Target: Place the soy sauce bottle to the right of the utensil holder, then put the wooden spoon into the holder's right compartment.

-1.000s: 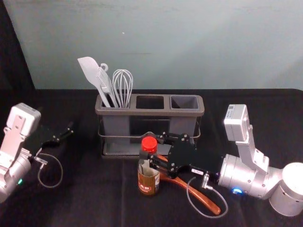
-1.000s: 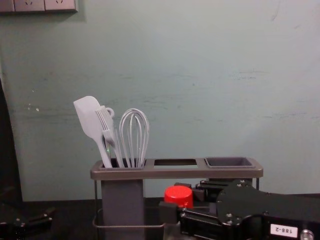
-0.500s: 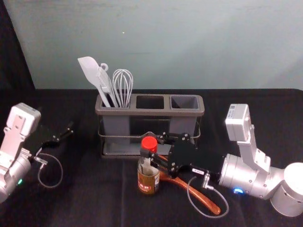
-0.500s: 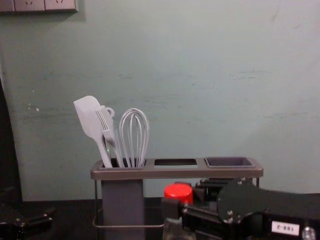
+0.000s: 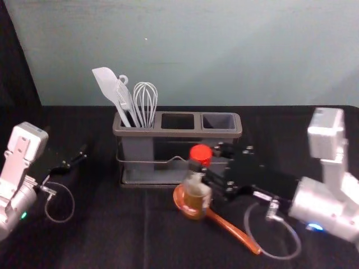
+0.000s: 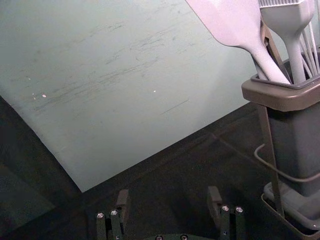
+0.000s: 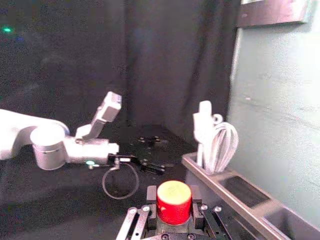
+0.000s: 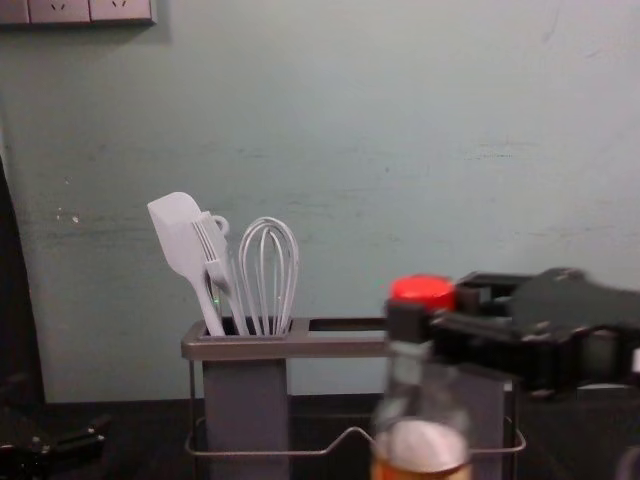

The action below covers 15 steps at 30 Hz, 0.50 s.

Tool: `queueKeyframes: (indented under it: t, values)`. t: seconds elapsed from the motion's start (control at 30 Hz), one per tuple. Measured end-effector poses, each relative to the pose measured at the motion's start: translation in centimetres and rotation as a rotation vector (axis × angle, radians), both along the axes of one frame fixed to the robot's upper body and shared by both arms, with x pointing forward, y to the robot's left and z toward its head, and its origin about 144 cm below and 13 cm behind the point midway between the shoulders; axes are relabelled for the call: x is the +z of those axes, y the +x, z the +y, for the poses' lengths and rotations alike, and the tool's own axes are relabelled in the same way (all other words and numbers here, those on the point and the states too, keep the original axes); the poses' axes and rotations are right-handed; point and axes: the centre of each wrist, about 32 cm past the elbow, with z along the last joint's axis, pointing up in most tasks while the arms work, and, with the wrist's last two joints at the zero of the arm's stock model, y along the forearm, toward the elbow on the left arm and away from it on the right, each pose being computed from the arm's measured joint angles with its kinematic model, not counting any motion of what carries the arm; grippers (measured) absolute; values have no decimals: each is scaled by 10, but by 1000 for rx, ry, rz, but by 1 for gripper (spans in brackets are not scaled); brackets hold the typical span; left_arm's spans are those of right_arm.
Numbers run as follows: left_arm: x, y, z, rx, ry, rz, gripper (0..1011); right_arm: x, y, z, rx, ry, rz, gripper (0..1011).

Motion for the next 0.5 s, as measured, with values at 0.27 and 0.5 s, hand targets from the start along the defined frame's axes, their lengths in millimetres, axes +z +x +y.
queueKeyframes:
  t: [0.27,0.5]
  values:
    - [0,0,0,0,0,0,1012,9,-34,-38,-140,1,-13,390]
    - [0,0,0,0,0,0,1012,11,-49,-68,-265,2,-20,390]
